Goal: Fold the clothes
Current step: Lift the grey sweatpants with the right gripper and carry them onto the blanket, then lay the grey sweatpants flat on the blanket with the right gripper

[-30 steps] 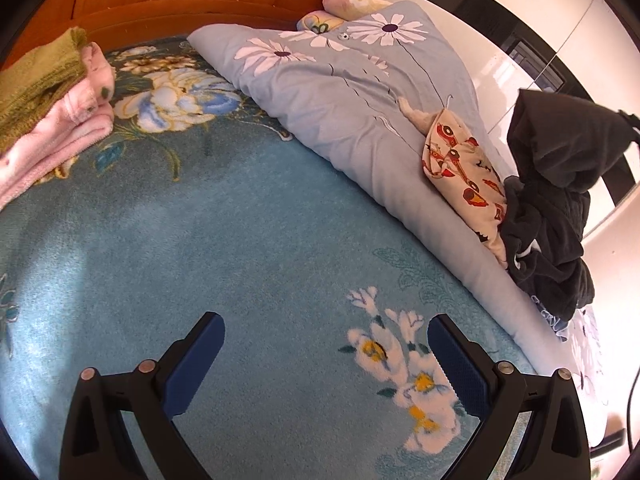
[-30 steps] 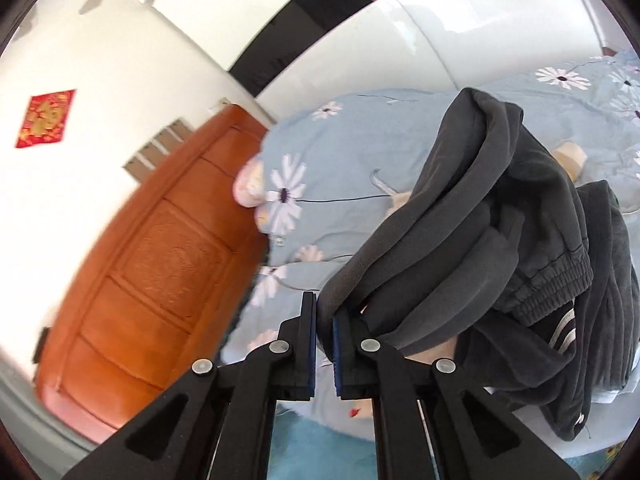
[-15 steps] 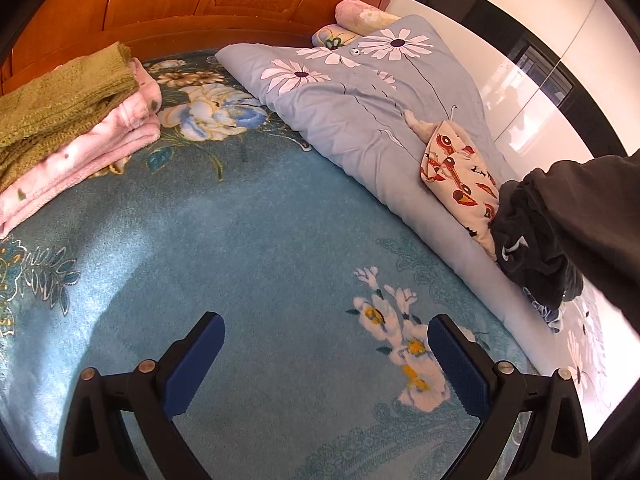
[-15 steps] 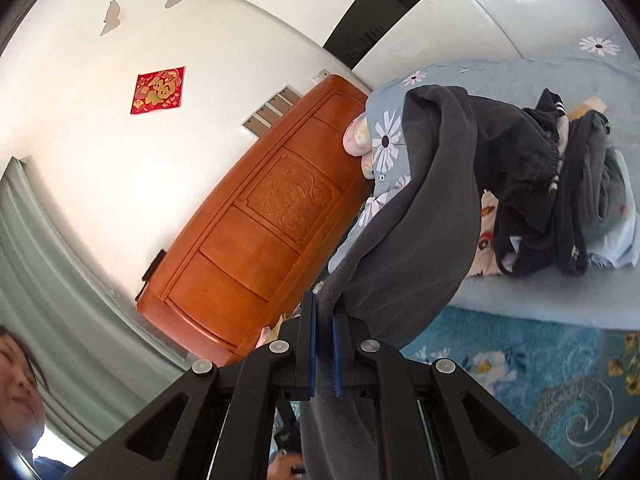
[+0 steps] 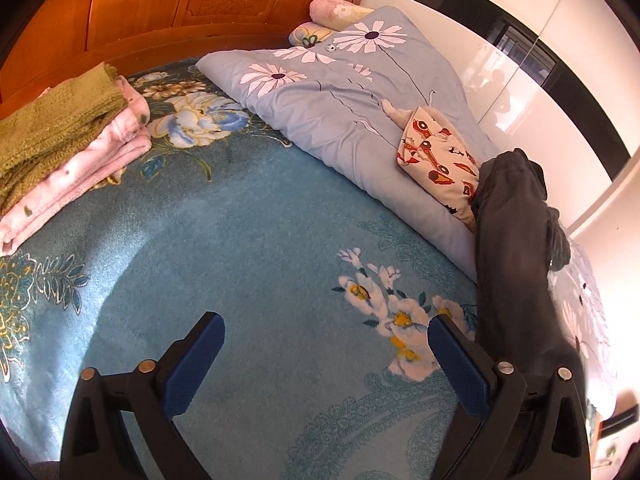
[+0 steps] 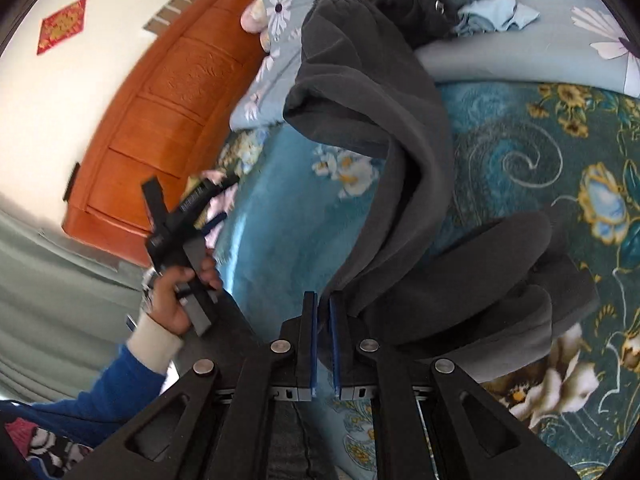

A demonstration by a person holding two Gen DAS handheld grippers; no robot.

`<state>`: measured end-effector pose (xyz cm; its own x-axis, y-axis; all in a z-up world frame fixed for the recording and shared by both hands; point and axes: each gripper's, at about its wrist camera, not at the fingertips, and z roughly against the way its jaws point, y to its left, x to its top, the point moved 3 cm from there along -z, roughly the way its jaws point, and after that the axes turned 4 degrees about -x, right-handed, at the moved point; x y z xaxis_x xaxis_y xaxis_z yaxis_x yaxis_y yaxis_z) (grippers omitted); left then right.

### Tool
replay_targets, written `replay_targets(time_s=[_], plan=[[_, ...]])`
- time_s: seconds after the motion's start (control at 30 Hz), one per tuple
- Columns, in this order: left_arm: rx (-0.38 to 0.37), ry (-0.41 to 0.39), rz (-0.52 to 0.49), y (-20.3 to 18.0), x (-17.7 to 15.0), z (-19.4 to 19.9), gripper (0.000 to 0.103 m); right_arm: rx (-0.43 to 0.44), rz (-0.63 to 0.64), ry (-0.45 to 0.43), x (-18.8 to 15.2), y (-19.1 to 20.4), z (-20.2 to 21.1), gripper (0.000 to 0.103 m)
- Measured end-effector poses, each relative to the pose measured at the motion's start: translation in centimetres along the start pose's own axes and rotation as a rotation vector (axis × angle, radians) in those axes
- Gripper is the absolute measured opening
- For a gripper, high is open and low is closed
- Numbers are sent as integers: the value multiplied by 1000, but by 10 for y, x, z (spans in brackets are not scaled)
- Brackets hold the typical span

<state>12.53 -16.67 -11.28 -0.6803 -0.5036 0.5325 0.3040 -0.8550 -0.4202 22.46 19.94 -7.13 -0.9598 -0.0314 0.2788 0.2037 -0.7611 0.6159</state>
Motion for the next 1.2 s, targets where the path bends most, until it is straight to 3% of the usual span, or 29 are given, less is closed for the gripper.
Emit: replay_targets(time_s=[0.13,0.3,0.47,0.57,0.67,0.87,1.03,1.1,1.13,1.2], plan=[[-11,-14,32,6,0,8,103,-20,62,64,-6,8,-32,5],[-22,-19,48,9,-1,10,103,-95,139,85,7,10,-41,6],[-27,4,52,8,-3,5,103,-95,163,21,23,12,-19,12],[-24,26,37,5,-5,-1,103,-164,86,-64,37,-9,-6,34],[-22,46,23,2,-6,-6,103,-240,-27,-107,51,-44,-9,34],[-7,70,-8,-3,-10,-12,103,-119,-408,-164,95,-124,-51,34],[10,80,15,2,-11,-17,103,-120,-565,-123,129,-157,-105,34],[11,86,33,5,-11,-19,103,-119,-594,-118,134,-161,-115,30],[12,90,40,6,-11,-22,103,-120,-606,-116,137,-162,-120,12],[16,103,39,6,-12,-27,103,-151,-588,-102,147,-157,-121,8]])
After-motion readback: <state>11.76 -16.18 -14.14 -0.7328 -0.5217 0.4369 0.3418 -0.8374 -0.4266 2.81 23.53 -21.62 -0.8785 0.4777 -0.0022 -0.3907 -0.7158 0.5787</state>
